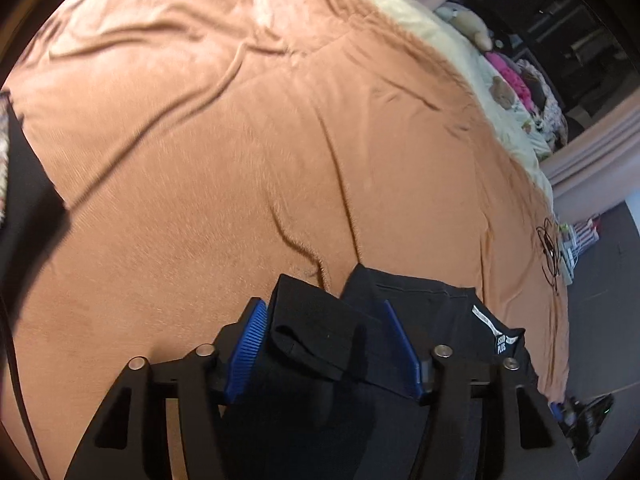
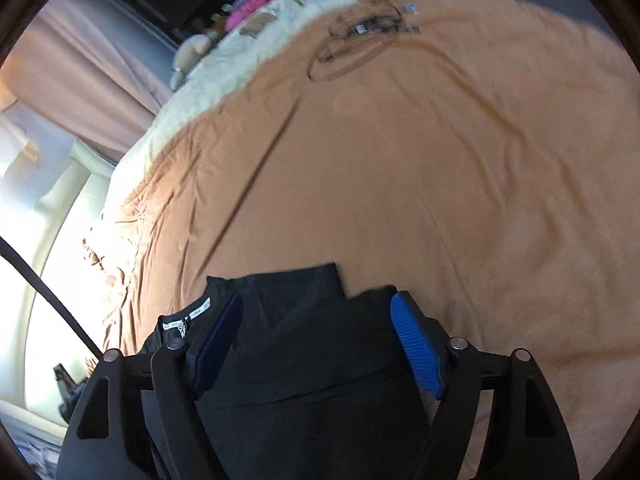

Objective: Fold small clothes
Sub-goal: 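Lower the hem onto the collar and open both grippers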

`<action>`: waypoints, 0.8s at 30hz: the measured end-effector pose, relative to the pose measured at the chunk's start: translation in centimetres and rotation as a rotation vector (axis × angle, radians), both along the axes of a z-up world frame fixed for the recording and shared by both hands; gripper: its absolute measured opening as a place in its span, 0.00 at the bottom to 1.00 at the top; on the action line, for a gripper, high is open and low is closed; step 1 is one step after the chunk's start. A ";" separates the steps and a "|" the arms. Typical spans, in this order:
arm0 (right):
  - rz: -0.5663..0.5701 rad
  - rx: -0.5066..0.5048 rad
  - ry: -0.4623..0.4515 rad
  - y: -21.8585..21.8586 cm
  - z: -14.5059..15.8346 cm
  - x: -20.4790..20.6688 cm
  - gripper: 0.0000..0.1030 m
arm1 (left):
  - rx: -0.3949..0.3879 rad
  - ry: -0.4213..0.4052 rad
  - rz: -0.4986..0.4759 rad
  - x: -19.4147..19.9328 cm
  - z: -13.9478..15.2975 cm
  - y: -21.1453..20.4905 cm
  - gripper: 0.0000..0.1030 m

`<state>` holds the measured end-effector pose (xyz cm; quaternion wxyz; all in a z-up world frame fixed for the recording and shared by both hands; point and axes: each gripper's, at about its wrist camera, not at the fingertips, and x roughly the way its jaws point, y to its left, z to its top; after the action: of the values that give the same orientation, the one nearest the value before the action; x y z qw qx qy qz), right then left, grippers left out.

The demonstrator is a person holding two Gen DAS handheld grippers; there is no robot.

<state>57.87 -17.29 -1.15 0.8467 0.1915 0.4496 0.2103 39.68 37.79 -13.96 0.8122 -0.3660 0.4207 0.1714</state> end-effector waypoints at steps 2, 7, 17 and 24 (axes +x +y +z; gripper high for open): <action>0.029 -0.049 -0.002 0.4 0.5 -0.8 0.73 | 0.020 0.005 -0.020 -0.4 0.7 -0.5 0.60; 0.118 -0.222 -0.028 2.4 1.1 -3.2 0.73 | 0.096 0.057 -0.129 -0.9 1.4 -2.9 0.60; 0.248 -0.467 0.000 6.2 0.2 -5.8 0.73 | 0.282 0.236 -0.369 -0.4 -1.0 -8.8 0.61; 0.279 -0.625 -0.005 10.1 -2.0 -4.7 0.73 | 0.373 0.335 -0.431 1.5 -4.0 -10.8 0.61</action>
<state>53.13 -7.14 -3.16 0.8287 -0.1410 0.5120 0.1768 41.15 26.97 -17.92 0.8023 -0.0805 0.5776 0.1274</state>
